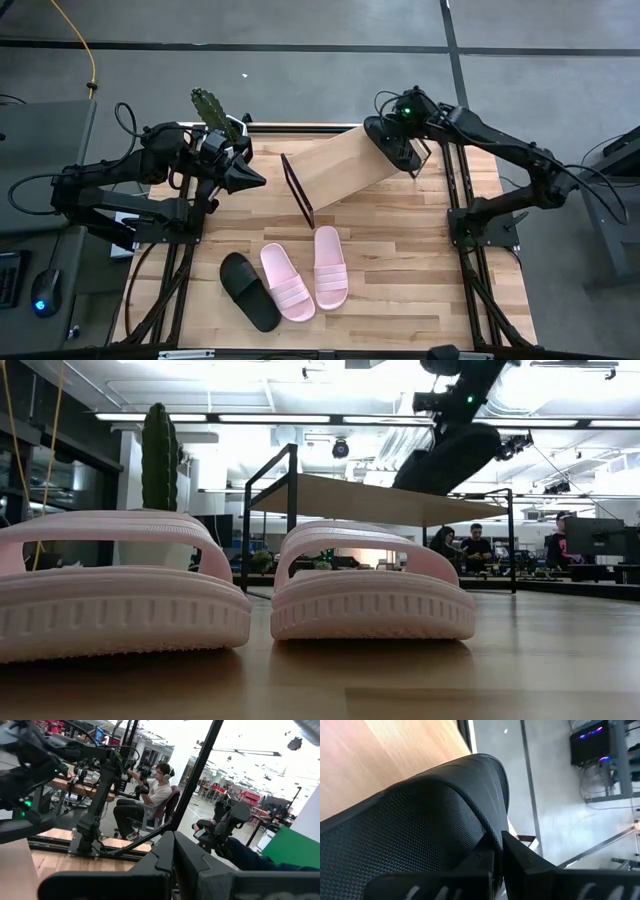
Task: Pick and place slides into the shelf
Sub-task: Put the right black slide on the shelf
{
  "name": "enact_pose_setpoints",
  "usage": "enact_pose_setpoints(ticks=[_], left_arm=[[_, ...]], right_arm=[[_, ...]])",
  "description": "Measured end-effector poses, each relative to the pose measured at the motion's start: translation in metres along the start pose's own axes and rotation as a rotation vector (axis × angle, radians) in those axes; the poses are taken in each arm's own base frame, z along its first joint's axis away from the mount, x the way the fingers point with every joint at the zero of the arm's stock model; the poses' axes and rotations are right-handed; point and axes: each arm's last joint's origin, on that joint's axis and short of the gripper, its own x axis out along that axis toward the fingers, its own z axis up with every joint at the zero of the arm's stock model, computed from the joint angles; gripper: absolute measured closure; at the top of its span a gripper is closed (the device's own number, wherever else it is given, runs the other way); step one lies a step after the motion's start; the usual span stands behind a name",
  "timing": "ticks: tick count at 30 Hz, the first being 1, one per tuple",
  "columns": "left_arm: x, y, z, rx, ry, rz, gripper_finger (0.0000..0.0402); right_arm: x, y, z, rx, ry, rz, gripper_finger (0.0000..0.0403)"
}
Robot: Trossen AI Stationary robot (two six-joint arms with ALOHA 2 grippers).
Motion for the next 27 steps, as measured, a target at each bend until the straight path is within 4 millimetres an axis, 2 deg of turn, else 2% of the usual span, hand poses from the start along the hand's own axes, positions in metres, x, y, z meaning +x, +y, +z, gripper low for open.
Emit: enact_pose_setpoints(ticks=[4,7,16,27], left_arm=[[0.000,0.001,-0.001,-0.006,0.012,0.006,0.0401],[0.000,0.001,-0.002,0.000,0.018,0.008,0.0401],[0.000,0.002,-0.004,0.016,0.041,0.018,0.0401],[0.000,0.003,-0.006,0.011,0.047,0.056,0.0401]], right_arm=[[0.019,-0.001,-0.001,-0.007,0.049,0.024,0.0403],[0.025,-0.004,-0.001,-0.012,0.050,0.022,0.0403],[0.025,-0.013,-0.005,-0.014,0.052,-0.021,0.0403],[0.025,-0.013,-0.017,0.014,0.107,0.052,0.0403]])
